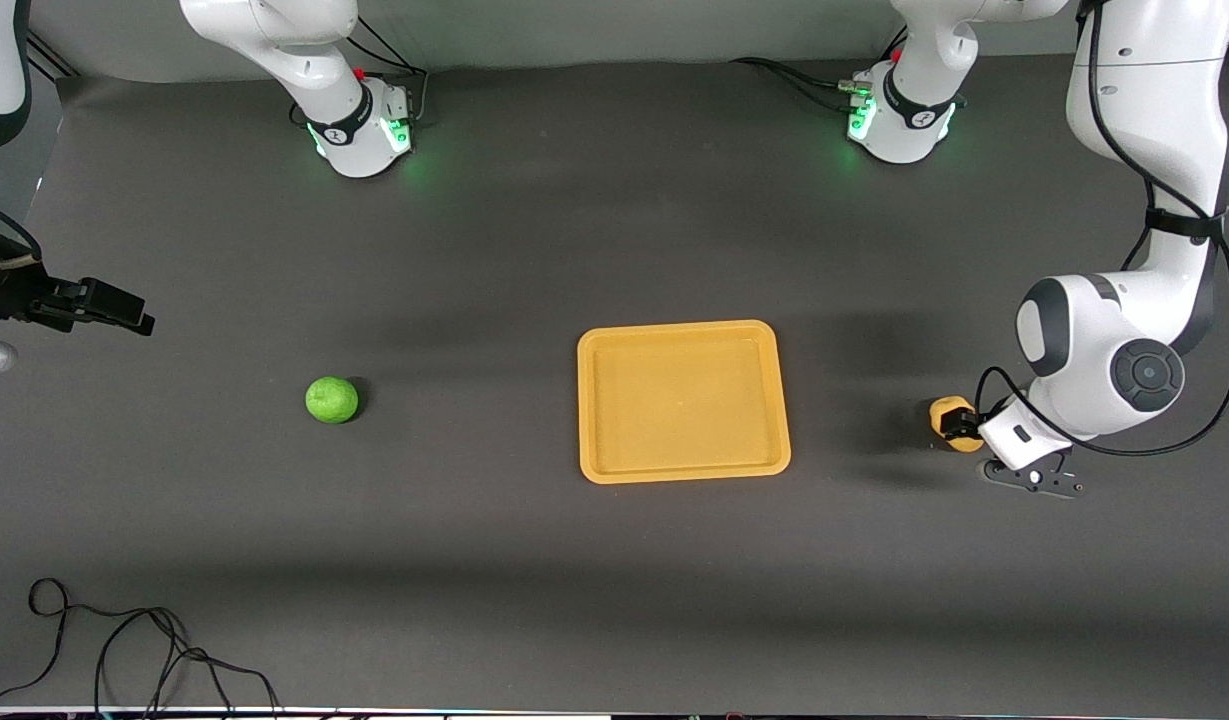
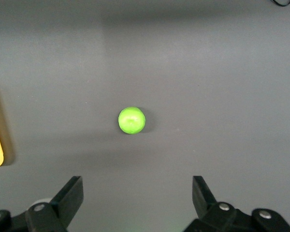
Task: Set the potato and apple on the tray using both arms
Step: 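Lower the left gripper onto the yellow potato and close it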
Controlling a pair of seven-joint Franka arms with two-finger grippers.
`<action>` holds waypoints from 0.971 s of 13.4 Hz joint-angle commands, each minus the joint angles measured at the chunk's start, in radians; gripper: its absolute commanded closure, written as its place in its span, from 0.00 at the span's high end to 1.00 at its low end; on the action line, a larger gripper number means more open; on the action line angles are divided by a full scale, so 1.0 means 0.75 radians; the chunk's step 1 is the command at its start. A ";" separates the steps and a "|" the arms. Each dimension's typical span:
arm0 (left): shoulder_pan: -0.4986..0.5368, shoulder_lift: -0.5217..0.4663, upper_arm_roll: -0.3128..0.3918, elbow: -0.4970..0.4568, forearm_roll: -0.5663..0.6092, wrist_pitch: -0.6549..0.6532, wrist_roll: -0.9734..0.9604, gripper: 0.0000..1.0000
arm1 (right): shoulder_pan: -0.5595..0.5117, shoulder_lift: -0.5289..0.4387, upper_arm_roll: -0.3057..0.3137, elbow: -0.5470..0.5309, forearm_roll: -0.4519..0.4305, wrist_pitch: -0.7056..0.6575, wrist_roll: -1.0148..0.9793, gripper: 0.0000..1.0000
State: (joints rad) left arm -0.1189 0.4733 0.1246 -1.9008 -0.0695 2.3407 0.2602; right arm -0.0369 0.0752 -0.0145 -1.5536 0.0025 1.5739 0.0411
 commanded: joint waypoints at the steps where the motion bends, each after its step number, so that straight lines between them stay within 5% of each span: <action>1: -0.011 -0.024 0.002 -0.106 -0.020 0.102 0.032 0.92 | 0.006 0.000 -0.009 0.008 0.009 -0.008 -0.020 1.00; 10: -0.009 0.044 0.002 -0.184 -0.020 0.290 0.031 0.86 | 0.006 0.000 -0.009 0.006 0.011 -0.008 -0.020 1.00; 13: -0.009 0.058 0.002 -0.184 -0.020 0.305 0.031 0.63 | 0.006 0.000 -0.009 0.006 0.009 -0.008 -0.022 1.00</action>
State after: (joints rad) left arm -0.1210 0.5123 0.1193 -2.0242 -0.0703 2.5484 0.2608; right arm -0.0369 0.0759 -0.0145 -1.5544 0.0025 1.5739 0.0411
